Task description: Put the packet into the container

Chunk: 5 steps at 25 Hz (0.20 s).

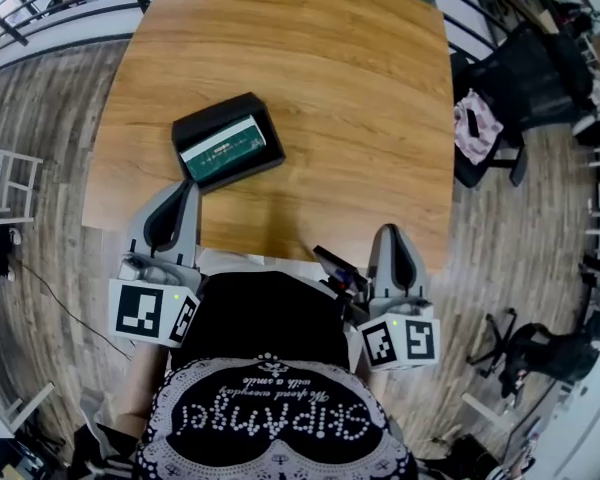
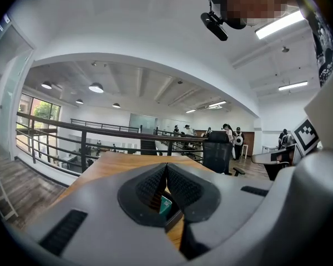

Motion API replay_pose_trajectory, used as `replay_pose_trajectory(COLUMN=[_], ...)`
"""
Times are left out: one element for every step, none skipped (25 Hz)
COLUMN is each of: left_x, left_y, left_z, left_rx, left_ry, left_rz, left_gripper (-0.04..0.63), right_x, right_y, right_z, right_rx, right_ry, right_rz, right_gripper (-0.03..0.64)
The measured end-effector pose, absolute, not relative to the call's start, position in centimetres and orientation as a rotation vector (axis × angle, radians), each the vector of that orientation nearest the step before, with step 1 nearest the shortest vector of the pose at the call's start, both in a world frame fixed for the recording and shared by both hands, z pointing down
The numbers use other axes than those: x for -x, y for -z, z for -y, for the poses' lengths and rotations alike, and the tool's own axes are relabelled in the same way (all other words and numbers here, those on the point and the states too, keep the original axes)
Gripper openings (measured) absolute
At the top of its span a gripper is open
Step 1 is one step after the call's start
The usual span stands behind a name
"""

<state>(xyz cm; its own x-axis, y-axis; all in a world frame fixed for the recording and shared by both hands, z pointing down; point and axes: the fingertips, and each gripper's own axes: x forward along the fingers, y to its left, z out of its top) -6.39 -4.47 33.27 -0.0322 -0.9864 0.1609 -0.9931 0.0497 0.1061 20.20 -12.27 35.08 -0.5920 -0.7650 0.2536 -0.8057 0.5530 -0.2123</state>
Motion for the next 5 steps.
replay_pose_trajectory(left_x=[6.3, 6.1, 5.9, 5.7, 5.4], left_y=[-33.2, -33.1, -33.0, -33.0, -32.9], left_z=[4.8, 5.1, 5.3, 5.5, 5.8], left_rx=[-2.057, -2.073, -2.089, -2.106, -2.122], left_ry=[-0.066, -0.079, -0.092, -0.104, -0.116], left_rz=[2.124, 2.118, 2.112, 2.105, 2.098], left_gripper=[0.029, 0.029, 0.029, 0.029, 0.029], right_x=[-20.3, -20.5, -20.7, -20.9, -21.1], right_y=[-35.3, -35.6, -35.8, -36.0, -36.2], right_z=[12.3, 12.4, 12.4, 12.4, 12.4], right_rx=[-1.358, -1.366, -1.375, -1.382, -1.390], right_ry=[-0.471, -0.477, -0.483, -0.490, -0.496], right_rz=[2.650, 2.648, 2.646, 2.645, 2.643], right_gripper=[0.038, 0.038, 0.038, 0.038, 0.038])
